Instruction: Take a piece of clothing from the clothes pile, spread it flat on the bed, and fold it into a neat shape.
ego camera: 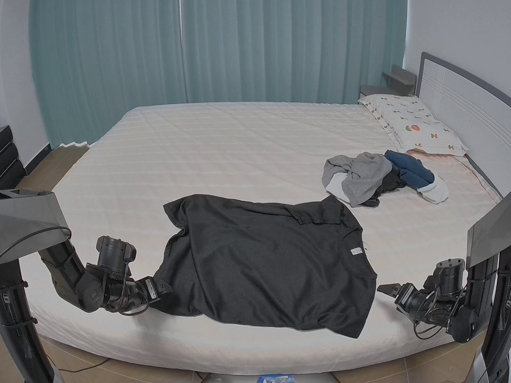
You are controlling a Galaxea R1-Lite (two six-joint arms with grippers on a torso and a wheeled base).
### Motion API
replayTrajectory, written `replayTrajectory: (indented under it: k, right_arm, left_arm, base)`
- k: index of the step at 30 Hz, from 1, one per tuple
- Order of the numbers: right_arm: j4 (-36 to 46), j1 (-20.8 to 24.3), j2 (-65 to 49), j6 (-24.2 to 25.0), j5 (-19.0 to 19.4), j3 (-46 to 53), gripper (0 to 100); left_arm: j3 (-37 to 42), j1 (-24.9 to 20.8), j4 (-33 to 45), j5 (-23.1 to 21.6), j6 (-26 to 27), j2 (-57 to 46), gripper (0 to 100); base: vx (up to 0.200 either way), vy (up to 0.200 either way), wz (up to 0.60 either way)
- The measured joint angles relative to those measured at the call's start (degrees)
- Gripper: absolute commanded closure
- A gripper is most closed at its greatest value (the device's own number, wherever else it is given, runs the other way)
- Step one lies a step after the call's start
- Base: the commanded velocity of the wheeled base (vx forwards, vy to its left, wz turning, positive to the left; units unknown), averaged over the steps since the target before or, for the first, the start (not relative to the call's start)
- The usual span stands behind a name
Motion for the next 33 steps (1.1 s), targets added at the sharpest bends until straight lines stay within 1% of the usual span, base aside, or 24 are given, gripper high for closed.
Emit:
replayTrajectory:
  k: [5,6,12,16,18,22,27,28,33]
  right_arm:
    - [0.0,0.1,0.1,0.0,0.1,0.2,0]
    - [0.0,0.3,0.1,0.1,0.1,0.2,0]
    - [0.0,2.4,0.4,0.1,0.0,0.1,0]
    - [0.0,4.0,1.0,0.0,-1.1,-1.0,0]
    - [0.0,4.3,1.6,-0.2,-1.9,-2.0,0]
    - [0.0,5.5,4.0,-0.3,-5.8,-4.5,0]
    - [0.0,6.4,6.7,-0.6,-7.3,-9.1,0]
    - [0.0,6.5,7.2,-0.7,-7.5,-10.1,100]
    - [0.5,6.7,9.4,-1.8,-7.9,-14.8,100]
  left_arm:
    - [-0.6,0.0,-0.1,0.0,-0.2,0.0,0]
    - [-0.8,0.1,-0.2,0.0,-0.3,0.2,100]
    - [-1.7,1.0,-0.1,0.0,-0.3,1.3,100]
    - [-1.9,1.4,0.2,0.0,0.0,1.5,100]
    - [-1.8,1.5,0.2,0.0,0.0,1.5,100]
    - [-1.6,1.6,1.6,0.0,0.6,1.2,100]
    - [-1.4,1.7,4.3,0.0,1.9,0.4,100]
    - [-1.4,1.7,4.5,0.0,2.0,0.2,100]
    - [-1.1,1.7,5.1,0.0,2.5,-0.7,100]
  base:
    - [0.0,0.0,0.0]
    - [0.0,0.0,0.0]
    - [0.0,0.0,0.0]
    - [0.0,0.0,0.0]
    - [0.0,0.0,0.0]
    - [0.0,0.0,0.0]
    - [0.0,0.0,0.0]
    - [0.0,0.0,0.0]
    - [0.0,0.0,0.0]
